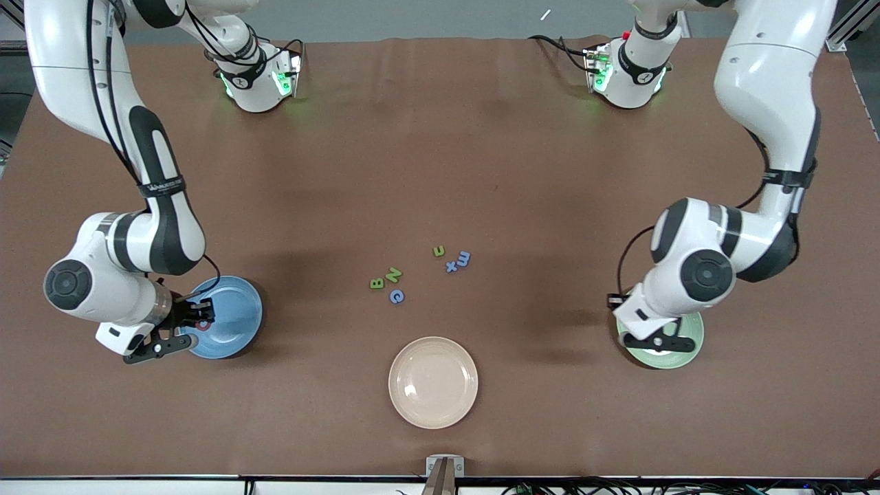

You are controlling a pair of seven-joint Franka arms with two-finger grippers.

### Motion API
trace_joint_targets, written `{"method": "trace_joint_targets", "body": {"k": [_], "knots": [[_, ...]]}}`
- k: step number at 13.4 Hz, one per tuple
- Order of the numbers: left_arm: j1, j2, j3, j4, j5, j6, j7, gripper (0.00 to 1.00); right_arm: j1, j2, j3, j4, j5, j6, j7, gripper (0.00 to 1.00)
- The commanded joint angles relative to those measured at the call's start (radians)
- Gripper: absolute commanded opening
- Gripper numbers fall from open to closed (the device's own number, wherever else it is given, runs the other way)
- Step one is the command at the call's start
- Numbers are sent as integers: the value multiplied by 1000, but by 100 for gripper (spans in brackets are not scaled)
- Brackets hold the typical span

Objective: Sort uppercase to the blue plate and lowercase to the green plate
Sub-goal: 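Put p on the green plate while the right gripper sets Q on blue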

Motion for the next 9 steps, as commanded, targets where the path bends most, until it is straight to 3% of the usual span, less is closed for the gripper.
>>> {"method": "trace_joint_targets", "body": {"k": [1,2,3,4,5,7,9], "knots": [[41,40,-9,-17,36,15,4,5,-23,4,22,-23,-14,1,-32,38],[35,45,-1,-17,51,15,1,8,-19,4,22,-26,-14,1,-32,55],[42,51,17,-16,92,15,-10,18,-14,4,22,-26,-14,1,-25,78],[52,51,19,-17,86,15,-16,38,-11,4,22,-25,-14,1,-21,80],[56,45,18,-25,85,15,-18,99,-9,4,22,-26,-14,0,-21,82],[49,11,-4,-33,83,5,-27,100,6,-2,24,-26,-13,-2,-18,90],[50,-44,-77,-37,83,-38,-80,100,52,-15,30,-22,-4,-78,96,90]]}}
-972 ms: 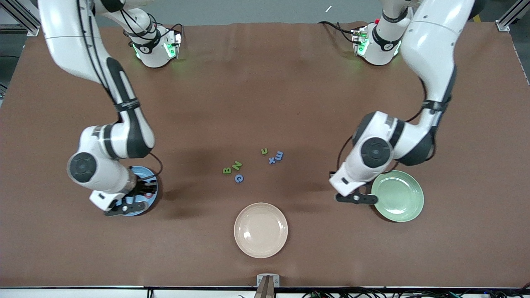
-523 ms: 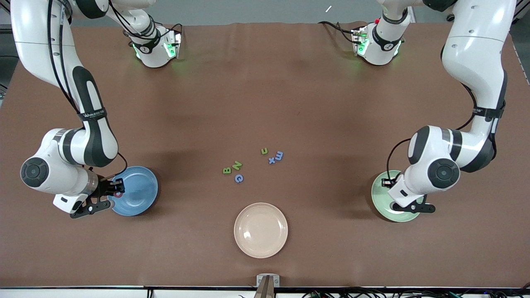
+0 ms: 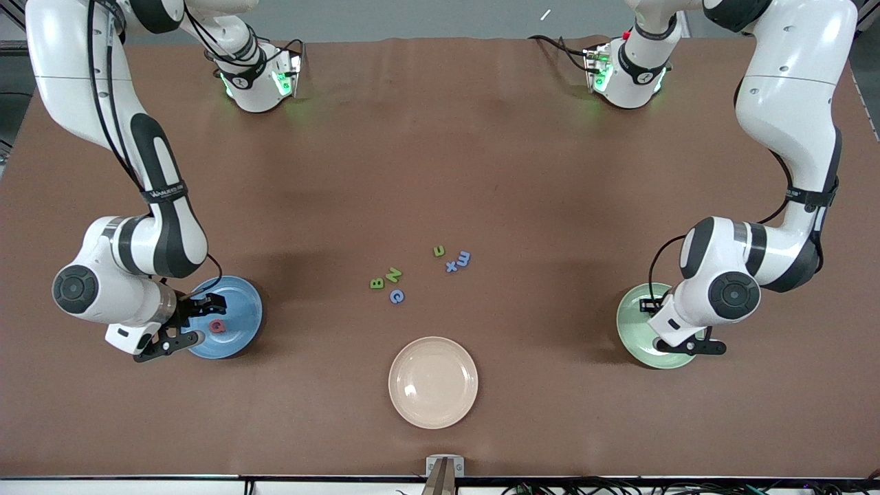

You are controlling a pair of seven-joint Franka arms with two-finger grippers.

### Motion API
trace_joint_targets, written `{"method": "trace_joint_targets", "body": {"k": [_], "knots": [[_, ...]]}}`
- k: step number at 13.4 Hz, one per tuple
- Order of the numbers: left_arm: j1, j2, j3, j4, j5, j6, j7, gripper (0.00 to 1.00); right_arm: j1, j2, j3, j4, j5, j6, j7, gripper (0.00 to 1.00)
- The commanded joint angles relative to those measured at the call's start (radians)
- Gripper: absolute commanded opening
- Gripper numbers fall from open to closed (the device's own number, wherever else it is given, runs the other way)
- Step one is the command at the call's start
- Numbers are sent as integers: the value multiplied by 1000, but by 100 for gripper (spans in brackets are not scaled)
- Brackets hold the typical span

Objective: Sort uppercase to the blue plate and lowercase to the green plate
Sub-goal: 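Reach the blue m with the left gripper while the right gripper reaches B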

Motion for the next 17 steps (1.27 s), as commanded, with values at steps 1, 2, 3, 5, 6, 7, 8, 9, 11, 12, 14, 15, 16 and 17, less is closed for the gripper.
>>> {"method": "trace_joint_targets", "body": {"k": [1,2,3,5,6,7,8,9,11,12,14,15,16,17], "knots": [[-4,-87,-93,-25,17,-72,-70,100,75,-41,6,-15,-3,-87,192,90],[-2,-87,-134,-27,17,-72,-75,100,121,-48,8,-17,-1,-104,301,90],[-7,-79,-171,-29,17,-66,-79,100,163,-49,8,-17,0,-121,408,90],[-51,-61,-207,-32,32,-25,-85,95,256,-49,12,-18,25,-128,650,90],[-95,-55,-207,-30,32,-6,-85,93,305,-46,12,-20,40,-122,758,90],[-144,-47,-207,-27,34,20,-82,93,345,-43,12,-20,63,-111,839,90],[-192,-35,-207,-27,32,58,-90,90,387,-39,12,-24,110,-80,895,90],[-242,-21,-207,-27,29,95,-98,85,425,-38,12,-44,141,-33,938,90],[-342,20,-201,-24,31,170,-183,83,468,-34,11,-70,144,47,1030,88],[-353,39,-201,-25,35,204,-187,83,478,-28,11,-76,144,81,1050,88],[-404,74,-201,-25,31,253,-208,82,502,15,11,-77,143,170,1064,88],[-419,89,-199,-24,29,268,-226,81,504,29,11,-77,141,191,1063,88],[-428,102,-198,-25,32,284,-251,80,504,34,11,-77,141,196,1064,88],[-430,111,-198,-27,32,288,-257,79,505,41,11,-77,143,208,1064,88]]}}
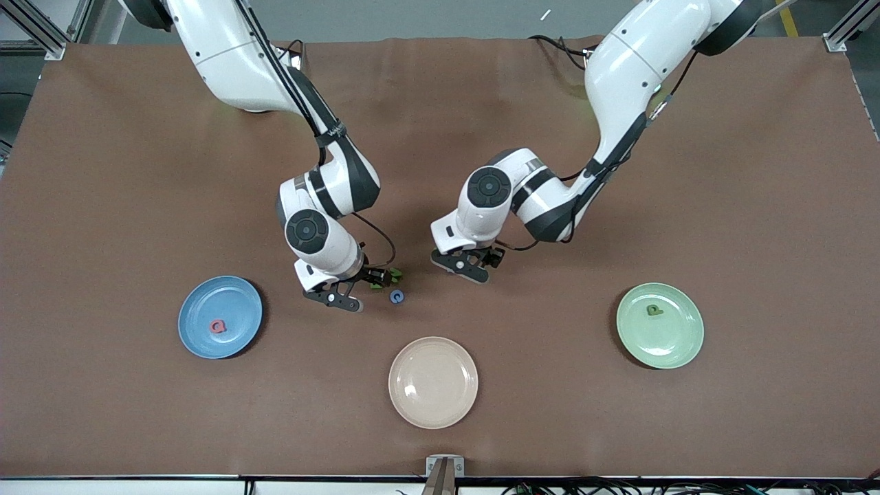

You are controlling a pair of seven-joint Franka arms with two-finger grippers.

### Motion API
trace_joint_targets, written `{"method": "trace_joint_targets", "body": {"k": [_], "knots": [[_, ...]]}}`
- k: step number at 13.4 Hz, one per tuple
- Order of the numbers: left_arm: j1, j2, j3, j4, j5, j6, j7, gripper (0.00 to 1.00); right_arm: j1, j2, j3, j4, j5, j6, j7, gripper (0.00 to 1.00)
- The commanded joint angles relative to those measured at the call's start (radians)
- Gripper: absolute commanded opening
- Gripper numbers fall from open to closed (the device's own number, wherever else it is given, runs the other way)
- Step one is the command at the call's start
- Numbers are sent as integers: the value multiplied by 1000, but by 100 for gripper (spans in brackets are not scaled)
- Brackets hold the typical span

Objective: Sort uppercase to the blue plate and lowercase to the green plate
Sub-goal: 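Reach the blue m with the left gripper while the right gripper reaches B, then put m on the green plate while the right gripper sets B on blue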

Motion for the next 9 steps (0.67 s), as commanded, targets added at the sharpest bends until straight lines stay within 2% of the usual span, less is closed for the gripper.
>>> {"method": "trace_joint_targets", "body": {"k": [1,5,7,9], "knots": [[-11,28,9,3,20,24,-28,77,15,20,-11,-7,21,53,11,88],[-38,60,33,7,48,25,-29,68,24,44,-11,-5,15,97,6,84],[-38,62,33,7,83,25,-29,58,33,50,-11,-7,13,97,3,78],[-38,70,33,9,89,25,-28,42,44,53,-11,-7,13,99,0,70]]}}
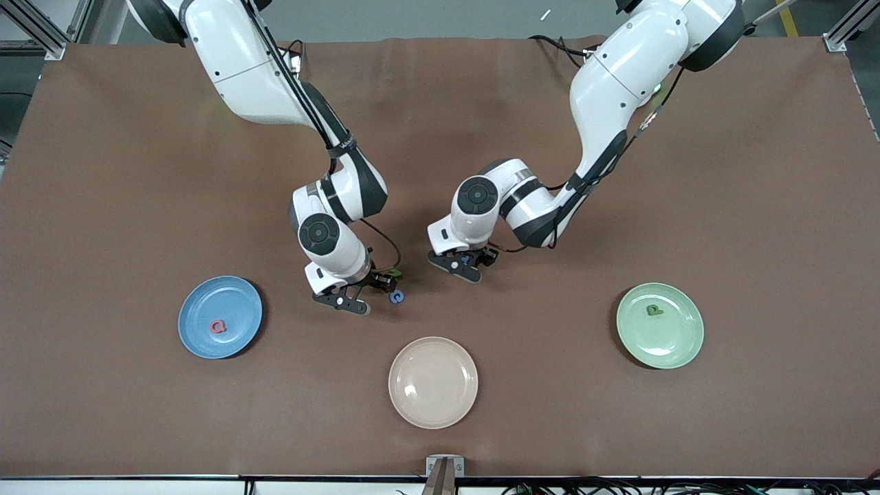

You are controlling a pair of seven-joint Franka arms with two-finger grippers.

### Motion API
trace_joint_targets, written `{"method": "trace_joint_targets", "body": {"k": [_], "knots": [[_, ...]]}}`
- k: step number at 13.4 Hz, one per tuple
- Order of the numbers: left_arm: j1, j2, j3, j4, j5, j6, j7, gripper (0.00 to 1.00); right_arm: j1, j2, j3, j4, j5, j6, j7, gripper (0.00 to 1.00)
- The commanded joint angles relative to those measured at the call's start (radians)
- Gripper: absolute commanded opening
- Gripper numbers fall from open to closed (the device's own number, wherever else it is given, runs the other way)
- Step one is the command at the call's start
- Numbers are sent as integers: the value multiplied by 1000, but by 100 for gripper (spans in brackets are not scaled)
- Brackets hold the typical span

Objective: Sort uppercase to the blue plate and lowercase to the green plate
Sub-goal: 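Put m on the green plate while the right gripper sets B on blue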

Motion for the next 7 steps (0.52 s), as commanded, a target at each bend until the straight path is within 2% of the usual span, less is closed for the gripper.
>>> {"method": "trace_joint_targets", "body": {"k": [1,3,7], "knots": [[-11,2,11,9,26,8,-18,29,24,4,-11,-7,11,12,-1,67],[8,-18,15,7,32,4,-14,10,24,4,-11,-7,10,12,-4,58],[120,-109,34,0,74,-54,17,8,26,7,-11,-8,10,22,-4,41]]}}
